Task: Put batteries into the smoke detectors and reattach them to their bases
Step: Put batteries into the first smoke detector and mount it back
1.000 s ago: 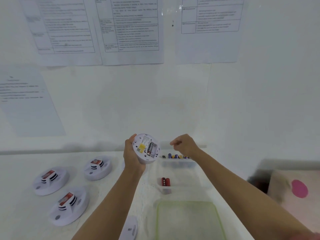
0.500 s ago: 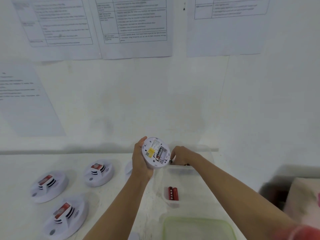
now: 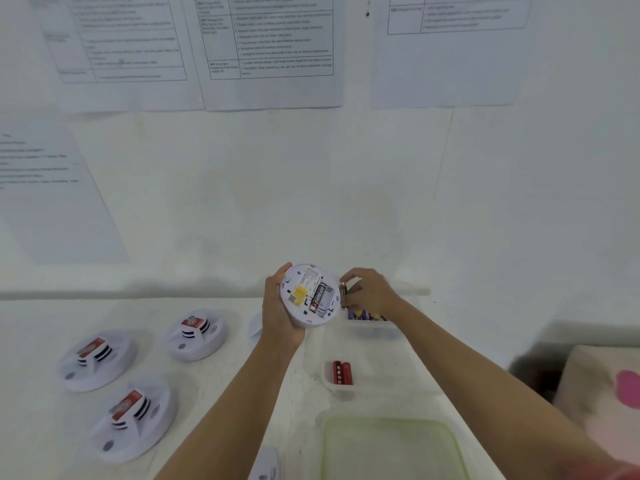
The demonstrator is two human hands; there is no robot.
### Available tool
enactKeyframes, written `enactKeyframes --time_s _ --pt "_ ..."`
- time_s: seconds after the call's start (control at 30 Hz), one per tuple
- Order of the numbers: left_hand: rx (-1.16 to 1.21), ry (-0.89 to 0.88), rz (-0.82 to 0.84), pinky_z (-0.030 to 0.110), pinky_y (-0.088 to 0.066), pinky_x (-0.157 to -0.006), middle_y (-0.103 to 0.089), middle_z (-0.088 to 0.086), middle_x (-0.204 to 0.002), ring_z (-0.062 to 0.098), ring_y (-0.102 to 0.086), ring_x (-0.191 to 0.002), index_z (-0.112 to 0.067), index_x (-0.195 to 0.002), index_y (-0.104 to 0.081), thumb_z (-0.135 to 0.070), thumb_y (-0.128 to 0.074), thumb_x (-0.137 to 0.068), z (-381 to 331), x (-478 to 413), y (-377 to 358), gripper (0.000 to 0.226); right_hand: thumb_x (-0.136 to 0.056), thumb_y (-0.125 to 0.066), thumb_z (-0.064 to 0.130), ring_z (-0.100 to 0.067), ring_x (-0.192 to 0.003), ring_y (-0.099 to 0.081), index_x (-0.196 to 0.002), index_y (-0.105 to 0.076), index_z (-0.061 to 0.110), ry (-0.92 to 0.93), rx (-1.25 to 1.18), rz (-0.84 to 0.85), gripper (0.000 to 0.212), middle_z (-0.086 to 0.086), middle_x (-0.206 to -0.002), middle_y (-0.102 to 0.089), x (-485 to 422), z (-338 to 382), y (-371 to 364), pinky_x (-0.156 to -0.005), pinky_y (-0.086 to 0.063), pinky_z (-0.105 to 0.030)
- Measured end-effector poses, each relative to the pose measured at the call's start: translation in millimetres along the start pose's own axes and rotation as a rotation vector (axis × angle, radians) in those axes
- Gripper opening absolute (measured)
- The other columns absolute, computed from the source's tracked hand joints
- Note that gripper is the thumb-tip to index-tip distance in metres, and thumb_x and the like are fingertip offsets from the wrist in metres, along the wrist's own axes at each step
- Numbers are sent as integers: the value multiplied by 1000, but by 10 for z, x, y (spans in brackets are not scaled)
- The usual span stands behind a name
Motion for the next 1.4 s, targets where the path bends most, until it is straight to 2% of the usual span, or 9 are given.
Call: enactKeyframes --time_s 0.2,0.43,0.57,0.67,0.77,1.07,1.13,1.27,1.4 --pt "30 19 33 34 -47 -77 -66 3 -80 21 -59 -81 -20 -79 -57 -30 -34 -94 -76 228 -99 29 -77 -67 -9 -23 -63 -61 -103 -57 5 90 -262 -41 32 -13 -69 -61 437 291 189 -61 -58 -25" --pt "74 68 26 40 -43 -90 -65 4 -84 24 -58 -84 -22 -73 -61 -34 -39 -92 -100 506 -85 31 -74 -68 -10 -20 -64 -61 -100 -58 7 217 -259 -163 32 -10 -70 -60 987 533 233 -67 -58 -28" --pt "42 102 -20 49 -35 -103 -59 6 -99 28 -53 -98 -23 -84 -58 -35 -45 -88 -96 615 -26 18 -74 -69 -9 -21 -69 -61 -94 -60 14 257 -283 -161 32 -10 -73 -63 1254 607 173 -72 -56 -31" --pt "16 119 -19 44 -42 -95 -59 7 -99 27 -54 -94 -22 -91 -56 -36 -46 -88 -94 715 -30 18 -73 -70 -8 -18 -64 -60 -89 -61 16 262 -266 -143 31 -9 -72 -64 1397 637 104 -66 -53 -27" --pt "35 104 2 37 -44 -83 -57 6 -87 24 -54 -82 -23 -79 -55 -33 -42 -90 -104 815 -79 20 -71 -73 -7 -4 -53 -62 -88 -61 14 276 -174 -149 31 -7 -67 -65 1472 642 48 -69 -50 -27" --pt "82 140 7 52 -34 -103 -59 8 -89 27 -56 -84 -22 -72 -63 -33 -42 -90 -25 977 -197 30 -66 -80 4 -12 -64 -58 -96 -67 4 271 29 -232 32 -6 -78 -65 1604 593 -30 -65 -47 -19" --pt "80 142 23 51 -39 -97 -62 8 -84 27 -57 -81 -21 -64 -67 -34 -42 -90 -7 1019 -230 38 -66 -80 5 -15 -68 -59 -98 -68 1 266 33 -250 34 -15 -88 -70 1623 558 -28 -68 -49 -21" --pt "86 116 33 47 -45 -85 -60 8 -93 28 -58 -85 -23 -91 -56 -34 -40 -91 13 1050 -231 20 -68 -80 6 -15 -69 -58 -102 -68 0 237 49 -232 36 -17 -87 -69 1633 521 -29 -67 -46 -15" --pt "32 116 16 43 -45 -82 -60 8 -87 27 -57 -82 -21 -81 -60 -35 -40 -90 -23 1059 -276 25 -70 -80 9 -15 -76 -58 -105 -67 -1 241 108 -254 39 -19 -92 -69 1668 569 -26 -76 -49 -24"
Point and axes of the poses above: each hand's wrist, its own x-axis away from the middle knuckle, its own y-axis out of the back of the hand, z = x × y, the point moved 3 cm from there along -x, towards the middle knuckle
